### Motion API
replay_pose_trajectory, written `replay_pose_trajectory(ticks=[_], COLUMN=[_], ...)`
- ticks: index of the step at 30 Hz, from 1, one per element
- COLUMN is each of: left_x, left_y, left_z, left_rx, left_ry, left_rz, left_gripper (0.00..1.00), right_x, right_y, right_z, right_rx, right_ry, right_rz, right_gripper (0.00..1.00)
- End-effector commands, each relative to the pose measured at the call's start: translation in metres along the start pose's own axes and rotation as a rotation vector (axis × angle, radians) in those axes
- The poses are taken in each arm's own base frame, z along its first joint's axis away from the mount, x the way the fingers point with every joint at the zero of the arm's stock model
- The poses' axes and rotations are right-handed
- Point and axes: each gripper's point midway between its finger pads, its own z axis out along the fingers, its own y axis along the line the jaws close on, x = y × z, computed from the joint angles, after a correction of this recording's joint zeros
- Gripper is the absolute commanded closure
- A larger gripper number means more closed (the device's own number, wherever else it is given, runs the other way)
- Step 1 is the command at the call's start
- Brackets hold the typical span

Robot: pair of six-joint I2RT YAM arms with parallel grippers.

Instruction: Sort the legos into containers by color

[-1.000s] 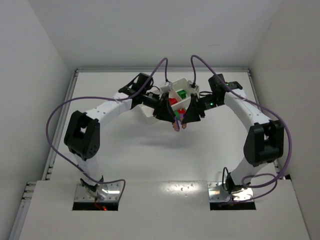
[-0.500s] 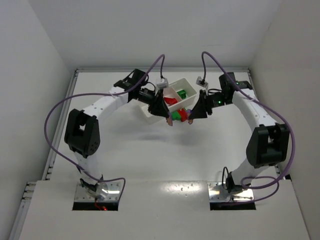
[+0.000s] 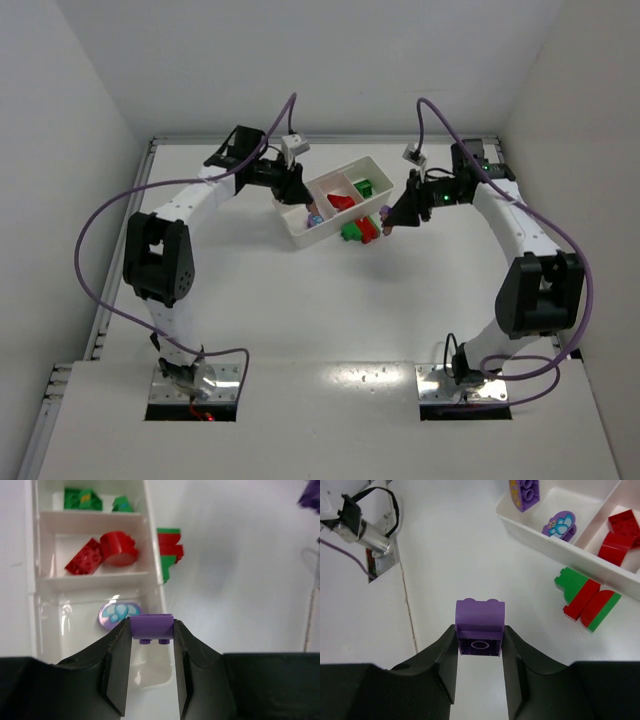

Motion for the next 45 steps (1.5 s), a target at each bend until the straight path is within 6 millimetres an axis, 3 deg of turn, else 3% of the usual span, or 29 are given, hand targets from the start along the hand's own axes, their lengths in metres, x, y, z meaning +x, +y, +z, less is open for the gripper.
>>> replay_pose_trajectory(ticks=[1, 6, 12, 17, 20, 21, 23, 24, 26, 27, 30, 33, 36, 37, 38, 39, 45], left_x=[0.015, 0.035, 0.047, 0.045, 0.025, 0.010, -0.011, -0.025, -0.048, -0.062, -0.087, -0.088, -0.080, -0.075, -0.067, -0.067, -0.063], left_y=[0.017, 0.037, 0.046, 0.048, 0.040, 0.039, 0.029, 0.029, 0.027, 0.020, 0.035, 0.049, 0.057, 0.058, 0.062, 0.059, 0.046], left_z=[-0.015, -0.026, -0.020, -0.020, -0.026, -0.031, -0.043, -0.051, -0.065, -0.074, -0.102, -0.120, -0.133, -0.134, -0.137, -0.138, -0.148], left_rx=[-0.116, -0.202, -0.218, -0.212, -0.181, -0.166, -0.157, -0.164, -0.192, -0.207, -0.288, -0.312, -0.290, -0.286, -0.297, -0.298, -0.317], left_ry=[0.024, 0.043, 0.060, 0.042, -0.035, -0.099, -0.169, -0.212, -0.276, -0.315, -0.400, -0.400, -0.410, -0.407, -0.403, -0.405, -0.404], left_rz=[0.008, -0.030, -0.053, -0.080, -0.080, -0.096, -0.116, -0.095, -0.109, -0.092, -0.159, -0.267, -0.330, -0.351, -0.370, -0.367, -0.311], left_gripper=[1.00, 1.00, 0.96, 0.50, 0.37, 0.02, 0.00, 0.00, 0.00, 0.00, 0.00, 0.00, 0.00, 0.00, 0.00, 0.00, 0.00], right_x=[-0.028, -0.047, -0.066, -0.083, -0.091, -0.100, -0.098, -0.106, -0.111, -0.104, -0.102, -0.090, -0.075, -0.080, -0.069, -0.066, -0.051], right_y=[-0.008, -0.018, -0.029, -0.032, -0.040, -0.041, -0.048, -0.052, -0.048, -0.052, -0.048, -0.051, -0.054, -0.054, -0.055, -0.055, -0.074], right_z=[-0.002, 0.008, 0.019, 0.048, 0.067, 0.071, 0.087, 0.087, 0.100, 0.108, 0.129, 0.151, 0.174, 0.178, 0.190, 0.195, 0.215], right_rx=[0.052, 0.060, 0.093, 0.074, 0.070, 0.073, 0.070, 0.081, 0.066, 0.066, 0.063, 0.065, 0.059, 0.062, 0.057, 0.058, 0.099], right_ry=[-0.064, -0.120, -0.164, -0.176, -0.176, -0.185, -0.169, -0.182, -0.175, -0.158, -0.136, -0.100, -0.052, -0.054, -0.026, -0.013, 0.021], right_rz=[-0.092, -0.035, -0.025, -0.034, -0.016, -0.015, -0.004, -0.023, -0.039, -0.024, -0.031, -0.034, -0.047, -0.072, -0.055, -0.060, -0.075], right_gripper=[0.98, 0.98, 0.98, 0.98, 0.98, 0.98, 0.98, 0.98, 0.98, 0.98, 0.98, 0.97, 0.91, 0.90, 0.87, 0.78, 0.56])
